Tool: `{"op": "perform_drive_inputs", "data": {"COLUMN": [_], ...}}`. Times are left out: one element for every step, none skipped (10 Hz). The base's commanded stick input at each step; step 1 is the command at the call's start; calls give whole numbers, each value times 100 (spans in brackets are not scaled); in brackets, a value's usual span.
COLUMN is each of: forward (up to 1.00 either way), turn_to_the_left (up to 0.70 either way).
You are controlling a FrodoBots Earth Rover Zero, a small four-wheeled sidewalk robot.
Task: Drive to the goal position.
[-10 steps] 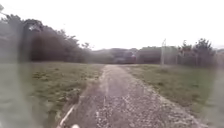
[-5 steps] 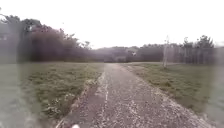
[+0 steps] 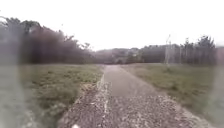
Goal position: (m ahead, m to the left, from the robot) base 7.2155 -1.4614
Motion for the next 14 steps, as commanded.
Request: {"op": "perform_drive_inputs", "data": {"forward": [70, 70, 70, 70, 70, 70, 70, 70, 70, 70, 70, 70, 70, 70], "turn_to_the_left": [0, 0, 0, 0, 0, 0, 0, 0, 0, 0, 0, -1, -8, -7]}}
